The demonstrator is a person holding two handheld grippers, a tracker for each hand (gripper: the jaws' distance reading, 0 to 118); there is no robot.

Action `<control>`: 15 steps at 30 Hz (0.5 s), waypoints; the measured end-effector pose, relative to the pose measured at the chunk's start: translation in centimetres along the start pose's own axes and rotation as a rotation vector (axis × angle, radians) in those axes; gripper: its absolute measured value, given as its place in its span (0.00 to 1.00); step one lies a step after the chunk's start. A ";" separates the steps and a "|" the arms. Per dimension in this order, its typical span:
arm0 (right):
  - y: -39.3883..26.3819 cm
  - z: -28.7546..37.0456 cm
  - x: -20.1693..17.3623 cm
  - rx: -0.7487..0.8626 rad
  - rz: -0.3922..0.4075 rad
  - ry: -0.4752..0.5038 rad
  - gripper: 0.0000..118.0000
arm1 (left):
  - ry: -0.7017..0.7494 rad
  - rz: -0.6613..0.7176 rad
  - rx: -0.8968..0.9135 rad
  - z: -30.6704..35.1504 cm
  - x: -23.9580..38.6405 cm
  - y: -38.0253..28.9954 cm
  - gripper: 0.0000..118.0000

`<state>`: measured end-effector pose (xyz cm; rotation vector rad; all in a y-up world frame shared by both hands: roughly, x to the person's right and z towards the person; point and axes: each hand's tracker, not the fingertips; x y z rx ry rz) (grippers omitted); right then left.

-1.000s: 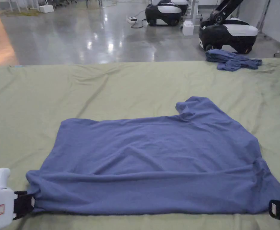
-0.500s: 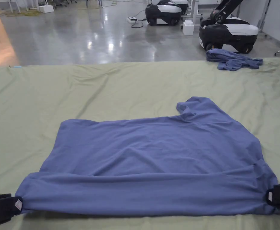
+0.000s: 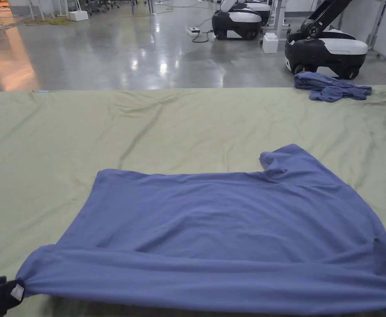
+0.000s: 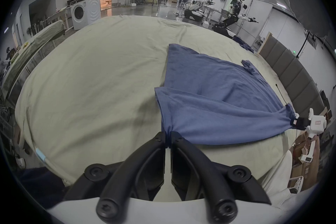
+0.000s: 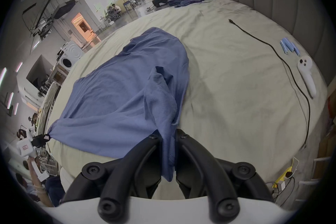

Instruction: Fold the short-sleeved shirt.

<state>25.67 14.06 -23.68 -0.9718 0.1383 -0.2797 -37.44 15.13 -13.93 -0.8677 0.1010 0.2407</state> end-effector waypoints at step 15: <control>-4.6 2.2 0.3 0.030 0.086 -0.141 0.88 | 0.046 0.058 -0.041 2.2 -0.8 -4.8 0.85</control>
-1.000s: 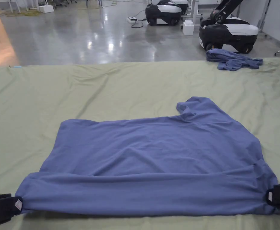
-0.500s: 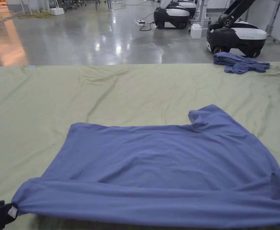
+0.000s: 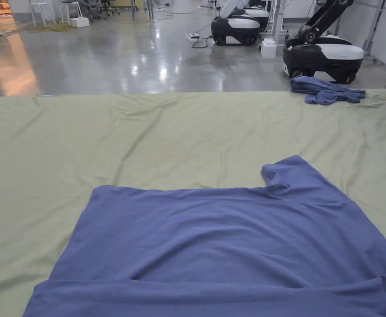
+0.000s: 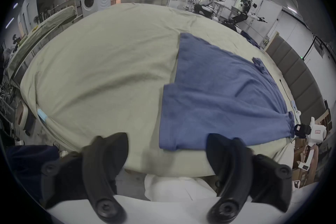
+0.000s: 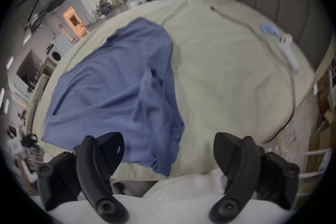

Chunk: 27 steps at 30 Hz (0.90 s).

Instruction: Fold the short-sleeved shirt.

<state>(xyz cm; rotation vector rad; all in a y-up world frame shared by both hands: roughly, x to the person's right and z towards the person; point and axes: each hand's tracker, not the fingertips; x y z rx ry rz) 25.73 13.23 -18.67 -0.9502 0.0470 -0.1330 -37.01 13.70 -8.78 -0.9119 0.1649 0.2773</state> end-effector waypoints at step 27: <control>23.2 -17.9 -2.3 0.036 0.129 0.057 0.87 | -0.098 0.054 0.092 -6.7 4.8 8.6 0.00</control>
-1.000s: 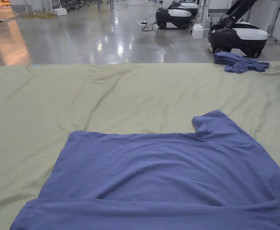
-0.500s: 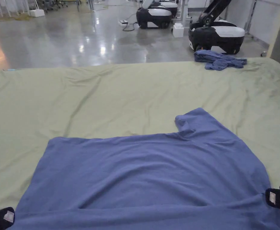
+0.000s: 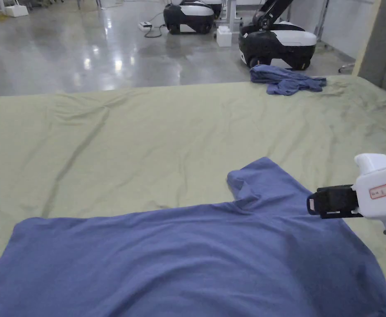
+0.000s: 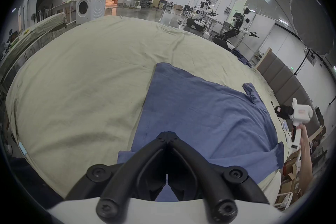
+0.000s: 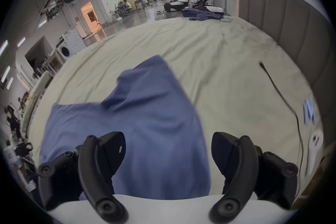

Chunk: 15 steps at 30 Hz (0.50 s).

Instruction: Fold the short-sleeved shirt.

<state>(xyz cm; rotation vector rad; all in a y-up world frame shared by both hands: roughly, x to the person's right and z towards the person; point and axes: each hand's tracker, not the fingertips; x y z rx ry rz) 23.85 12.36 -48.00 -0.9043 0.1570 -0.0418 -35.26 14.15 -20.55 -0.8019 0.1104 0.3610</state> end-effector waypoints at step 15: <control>2.7 -7.0 -1.3 -0.152 0.084 -0.079 0.09 | 0.009 0.057 -0.004 -2.3 -1.6 1.4 0.90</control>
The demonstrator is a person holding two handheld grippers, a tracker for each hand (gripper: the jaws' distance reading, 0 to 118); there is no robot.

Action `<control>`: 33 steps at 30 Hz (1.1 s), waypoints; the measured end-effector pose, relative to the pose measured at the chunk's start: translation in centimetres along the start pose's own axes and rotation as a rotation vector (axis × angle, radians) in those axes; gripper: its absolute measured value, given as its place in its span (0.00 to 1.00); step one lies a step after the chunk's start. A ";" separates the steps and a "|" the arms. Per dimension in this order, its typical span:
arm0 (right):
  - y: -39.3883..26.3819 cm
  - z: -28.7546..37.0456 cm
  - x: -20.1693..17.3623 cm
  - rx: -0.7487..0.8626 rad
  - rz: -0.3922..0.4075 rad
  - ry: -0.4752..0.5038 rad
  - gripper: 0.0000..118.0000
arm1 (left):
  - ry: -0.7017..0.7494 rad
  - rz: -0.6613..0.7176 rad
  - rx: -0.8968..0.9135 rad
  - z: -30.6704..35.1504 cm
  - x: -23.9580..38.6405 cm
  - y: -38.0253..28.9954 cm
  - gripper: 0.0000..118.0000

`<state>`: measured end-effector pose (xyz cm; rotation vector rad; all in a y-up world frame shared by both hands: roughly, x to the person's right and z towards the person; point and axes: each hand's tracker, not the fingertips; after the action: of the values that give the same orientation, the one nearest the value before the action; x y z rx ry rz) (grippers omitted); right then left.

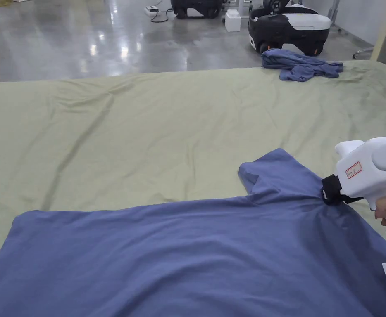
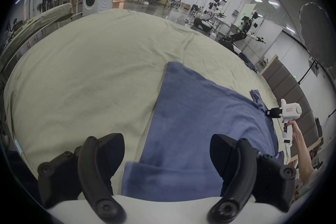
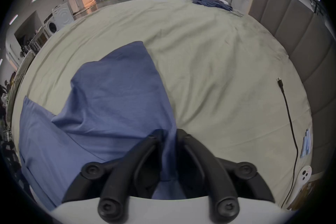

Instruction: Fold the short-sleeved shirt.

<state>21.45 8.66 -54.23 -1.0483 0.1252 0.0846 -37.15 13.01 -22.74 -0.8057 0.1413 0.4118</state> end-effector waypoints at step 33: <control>-0.6 5.4 -0.6 0.105 -0.113 0.084 0.04 | 0.054 -0.130 -0.046 -15.4 5.1 12.1 0.03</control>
<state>21.31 13.11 -50.99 -0.9526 0.1453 -0.0678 -36.93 10.92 -42.84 -0.8666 0.1296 0.2710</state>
